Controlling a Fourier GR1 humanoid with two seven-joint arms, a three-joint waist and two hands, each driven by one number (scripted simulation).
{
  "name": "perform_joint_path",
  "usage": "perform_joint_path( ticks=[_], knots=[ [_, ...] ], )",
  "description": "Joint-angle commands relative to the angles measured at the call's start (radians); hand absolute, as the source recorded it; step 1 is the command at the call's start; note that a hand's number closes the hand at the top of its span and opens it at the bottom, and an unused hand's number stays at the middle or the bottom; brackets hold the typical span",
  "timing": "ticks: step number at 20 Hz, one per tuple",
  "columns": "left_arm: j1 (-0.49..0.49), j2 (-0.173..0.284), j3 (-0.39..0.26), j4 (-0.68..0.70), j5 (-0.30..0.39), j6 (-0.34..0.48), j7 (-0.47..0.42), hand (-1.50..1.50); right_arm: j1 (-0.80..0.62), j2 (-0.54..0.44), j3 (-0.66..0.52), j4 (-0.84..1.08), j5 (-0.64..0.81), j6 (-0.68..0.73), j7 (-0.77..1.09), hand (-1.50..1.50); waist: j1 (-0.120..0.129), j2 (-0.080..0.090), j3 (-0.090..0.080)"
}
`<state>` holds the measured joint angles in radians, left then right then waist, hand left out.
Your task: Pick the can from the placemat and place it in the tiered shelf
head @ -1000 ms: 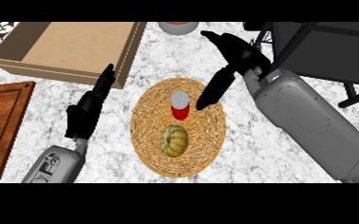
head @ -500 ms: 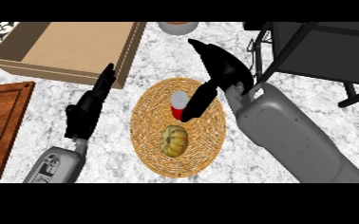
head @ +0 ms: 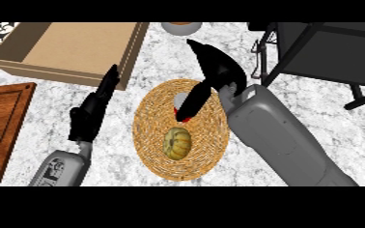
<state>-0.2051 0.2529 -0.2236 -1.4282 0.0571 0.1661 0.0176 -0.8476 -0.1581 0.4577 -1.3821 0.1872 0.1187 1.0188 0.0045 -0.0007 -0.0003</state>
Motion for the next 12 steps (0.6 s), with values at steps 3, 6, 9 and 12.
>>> perform_joint_path(
  ticks=[3, 6, 9, 12],
  knots=[
    [-0.009, -0.017, 0.020, 0.006, -0.032, -0.021, 0.021, 0.00, 0.008, 0.082, -0.023, 0.023, 0.068, 0.033, 0.070, -1.50, -0.001, 0.000, 0.000],
    [0.022, -0.043, 0.023, 0.062, -0.042, -0.030, -0.074, 0.00, -0.001, 0.126, -0.017, 0.062, 0.127, 0.005, 0.066, -1.50, -0.001, 0.001, 0.000],
    [-0.041, -0.042, 0.070, 0.063, -0.033, -0.039, -0.008, 0.00, 0.039, 0.125, -0.038, 0.023, 0.134, 0.047, 0.069, -1.50, -0.005, 0.000, 0.000],
    [-0.053, -0.028, 0.089, 0.030, -0.023, -0.064, 0.038, 0.00, 0.067, 0.108, -0.046, 0.005, 0.147, 0.090, 0.057, -1.50, -0.005, 0.000, 0.000]
  ],
)
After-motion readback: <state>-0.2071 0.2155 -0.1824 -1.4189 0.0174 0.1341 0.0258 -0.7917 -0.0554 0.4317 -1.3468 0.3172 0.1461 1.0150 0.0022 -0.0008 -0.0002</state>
